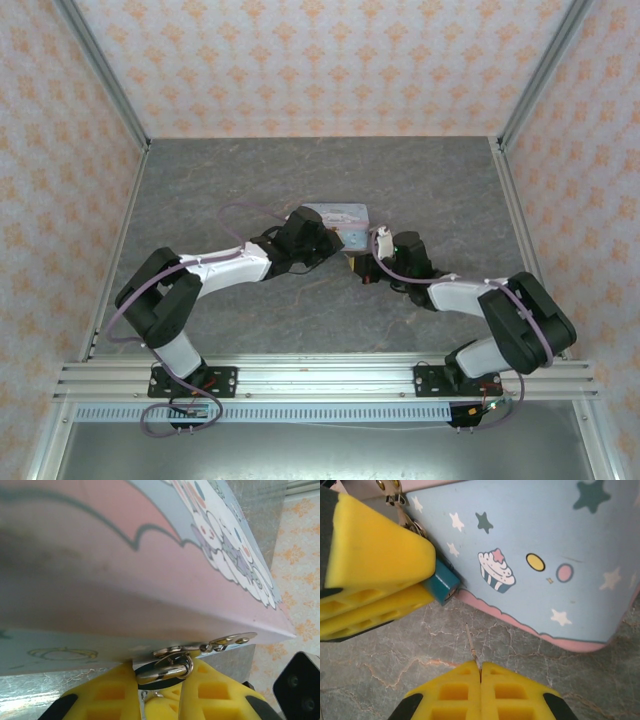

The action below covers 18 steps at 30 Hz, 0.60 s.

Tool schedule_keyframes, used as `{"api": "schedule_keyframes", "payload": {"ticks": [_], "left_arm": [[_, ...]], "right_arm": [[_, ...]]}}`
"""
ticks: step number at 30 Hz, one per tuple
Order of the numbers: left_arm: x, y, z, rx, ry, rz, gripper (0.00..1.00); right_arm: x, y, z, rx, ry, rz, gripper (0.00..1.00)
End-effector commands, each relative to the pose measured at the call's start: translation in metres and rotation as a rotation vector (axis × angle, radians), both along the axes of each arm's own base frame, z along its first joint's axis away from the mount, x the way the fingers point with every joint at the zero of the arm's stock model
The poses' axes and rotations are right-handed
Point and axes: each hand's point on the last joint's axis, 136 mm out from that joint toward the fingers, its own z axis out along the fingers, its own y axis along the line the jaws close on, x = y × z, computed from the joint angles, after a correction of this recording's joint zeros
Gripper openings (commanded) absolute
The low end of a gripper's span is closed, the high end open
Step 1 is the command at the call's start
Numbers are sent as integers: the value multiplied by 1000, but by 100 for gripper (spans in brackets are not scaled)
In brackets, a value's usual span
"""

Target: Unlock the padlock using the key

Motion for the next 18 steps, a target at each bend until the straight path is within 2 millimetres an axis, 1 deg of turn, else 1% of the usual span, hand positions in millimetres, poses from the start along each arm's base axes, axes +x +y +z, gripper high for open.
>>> {"api": "schedule_keyframes", "payload": {"ticks": [1,10,18], "left_arm": [[4,-4,30,-60,-62,-5,8],[4,-2,29,-38,-61,-8,8],[5,-2,28,-34,-60,-4,8]], "right_arm": [[10,10,17,23,-74,31,0],[12,8,21,30,-87,22,0],[9,6,24,35,-94,20,0]]}}
